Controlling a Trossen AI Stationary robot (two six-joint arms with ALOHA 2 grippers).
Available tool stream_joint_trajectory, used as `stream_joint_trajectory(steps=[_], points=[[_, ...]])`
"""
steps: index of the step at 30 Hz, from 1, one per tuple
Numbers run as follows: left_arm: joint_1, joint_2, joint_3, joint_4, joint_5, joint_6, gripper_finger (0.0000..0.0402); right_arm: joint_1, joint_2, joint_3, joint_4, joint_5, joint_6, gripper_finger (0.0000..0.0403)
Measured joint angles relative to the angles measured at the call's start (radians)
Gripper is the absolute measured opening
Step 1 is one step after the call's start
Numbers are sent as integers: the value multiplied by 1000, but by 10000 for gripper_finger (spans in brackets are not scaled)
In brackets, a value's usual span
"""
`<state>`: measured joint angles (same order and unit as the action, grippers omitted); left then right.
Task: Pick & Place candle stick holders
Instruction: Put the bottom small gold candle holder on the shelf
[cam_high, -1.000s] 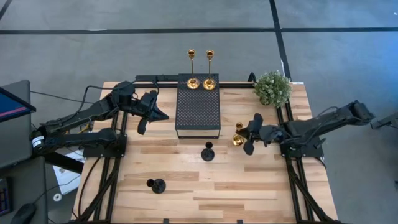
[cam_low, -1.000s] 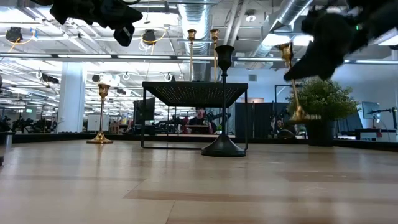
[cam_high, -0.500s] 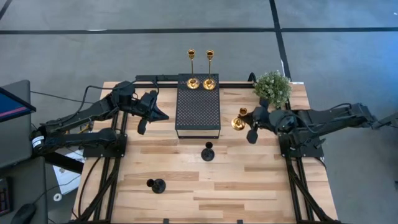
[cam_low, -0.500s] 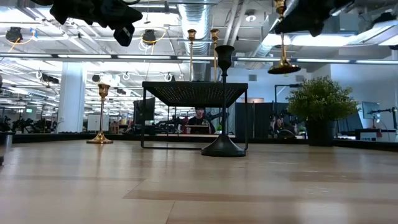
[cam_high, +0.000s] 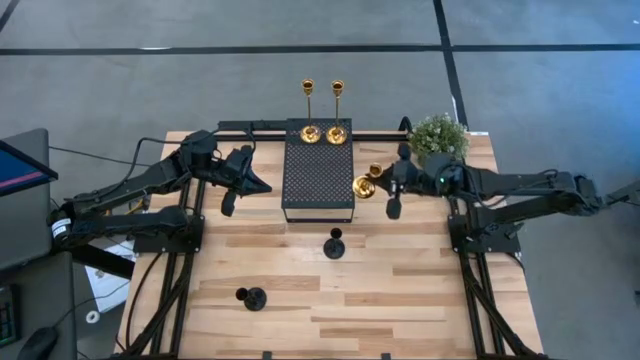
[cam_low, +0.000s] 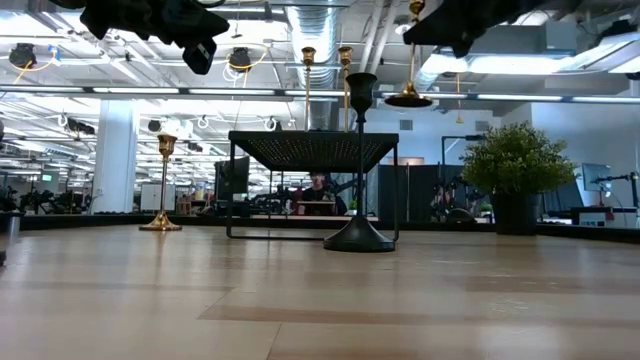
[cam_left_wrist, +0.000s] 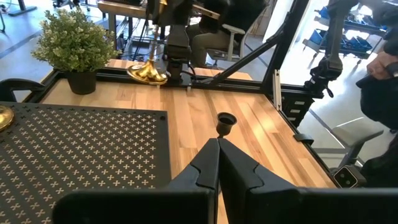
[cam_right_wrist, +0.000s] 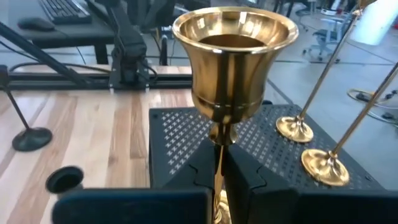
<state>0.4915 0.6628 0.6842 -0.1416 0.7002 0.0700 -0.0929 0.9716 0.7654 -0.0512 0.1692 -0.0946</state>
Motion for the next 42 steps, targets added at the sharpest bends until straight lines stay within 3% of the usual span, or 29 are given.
stream_joint_trajectory(steps=[10, 16, 25, 42], points=[[0, 0, 0, 0, 0, 0, 6, -207, 94, 0, 151, -293, -8, 2], [0, 0, 0, 0, 0, 0, 6, -277, 175, 42, 183, -399, 13, 1], [0, 0, 0, 0, 0, 0, 6, -311, 306, 179, 131, -435, -19, 1], [0, 0, 0, 0, 0, 0, 6, -383, 477, 280, 117, -460, -38, 1]])
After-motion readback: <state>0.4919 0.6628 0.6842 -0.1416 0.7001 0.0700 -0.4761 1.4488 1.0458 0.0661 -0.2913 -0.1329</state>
